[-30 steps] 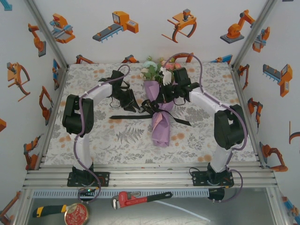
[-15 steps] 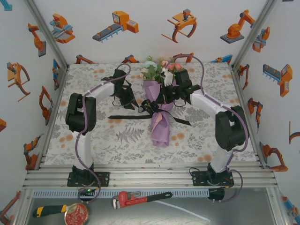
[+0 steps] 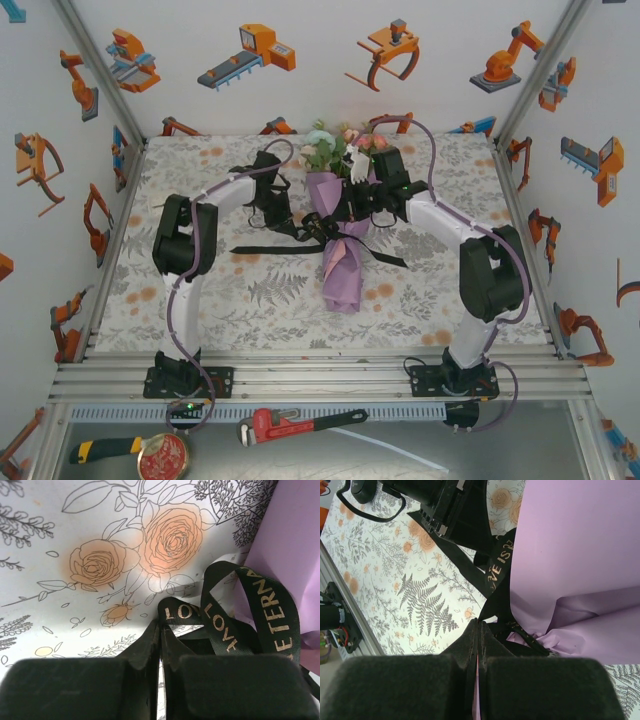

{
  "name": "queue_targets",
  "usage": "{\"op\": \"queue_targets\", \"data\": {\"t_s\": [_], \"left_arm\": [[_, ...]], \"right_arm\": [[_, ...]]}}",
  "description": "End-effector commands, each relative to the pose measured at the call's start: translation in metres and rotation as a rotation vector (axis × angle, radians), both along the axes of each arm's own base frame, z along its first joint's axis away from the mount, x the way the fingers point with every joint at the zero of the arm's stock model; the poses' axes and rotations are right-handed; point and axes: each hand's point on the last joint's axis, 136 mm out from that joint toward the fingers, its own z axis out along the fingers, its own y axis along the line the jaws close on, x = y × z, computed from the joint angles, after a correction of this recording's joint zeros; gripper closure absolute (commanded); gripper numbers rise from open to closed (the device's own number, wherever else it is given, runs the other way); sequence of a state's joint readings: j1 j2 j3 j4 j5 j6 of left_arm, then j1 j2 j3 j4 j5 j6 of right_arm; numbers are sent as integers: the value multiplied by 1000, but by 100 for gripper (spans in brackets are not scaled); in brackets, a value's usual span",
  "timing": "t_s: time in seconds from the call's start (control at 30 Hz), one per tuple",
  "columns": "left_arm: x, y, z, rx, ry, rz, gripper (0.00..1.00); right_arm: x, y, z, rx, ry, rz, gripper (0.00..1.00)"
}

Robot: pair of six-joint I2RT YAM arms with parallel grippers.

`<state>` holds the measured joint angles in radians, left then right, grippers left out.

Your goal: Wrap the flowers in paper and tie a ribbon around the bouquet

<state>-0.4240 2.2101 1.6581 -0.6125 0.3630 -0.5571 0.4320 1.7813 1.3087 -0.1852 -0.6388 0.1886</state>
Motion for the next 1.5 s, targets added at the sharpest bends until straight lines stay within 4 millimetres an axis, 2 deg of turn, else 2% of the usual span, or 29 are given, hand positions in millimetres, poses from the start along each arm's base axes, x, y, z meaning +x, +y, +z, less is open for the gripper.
{"op": "queue_targets", "data": {"t_s": [0.0,0.1,0.17,0.27,0.4,0.5,0.63,0.7,0.8,0.97,1.17,1.23,1.37,1.47], "left_arm": [[-11,6,19,2,12,25,92],[-18,-2,48,-85,30,84,93],[-28,-9,60,-142,67,103,93],[-45,-16,69,-187,132,123,93],[-61,-35,83,-281,209,107,94],[-62,-55,102,-372,230,92,96],[-54,-86,124,-487,228,73,98],[-47,-96,123,-517,233,92,98],[-41,-99,108,-505,249,130,100],[-32,-92,91,-489,238,200,100],[-31,-70,76,-477,217,261,100],[-27,-68,75,-517,202,288,100],[-10,-83,80,-662,176,350,100],[3,-95,90,-774,125,409,100]], "right_arm": [[5,-4,19,27,-40,-29,100],[7,-5,16,27,-31,-44,100],[9,-4,14,33,-26,-52,100],[10,-3,13,45,-22,-57,100],[11,-2,9,45,-13,-57,100],[11,-2,7,46,-7,-57,100],[10,-1,4,48,2,-56,100],[10,-2,4,50,3,-58,100],[8,-1,3,53,11,-56,100],[5,-2,3,59,25,-56,100],[10,-4,9,62,-6,-82,100],[13,-5,9,66,-18,-103,100],[16,-5,9,115,-10,-149,100],[10,-10,4,110,2,-161,100]]}}
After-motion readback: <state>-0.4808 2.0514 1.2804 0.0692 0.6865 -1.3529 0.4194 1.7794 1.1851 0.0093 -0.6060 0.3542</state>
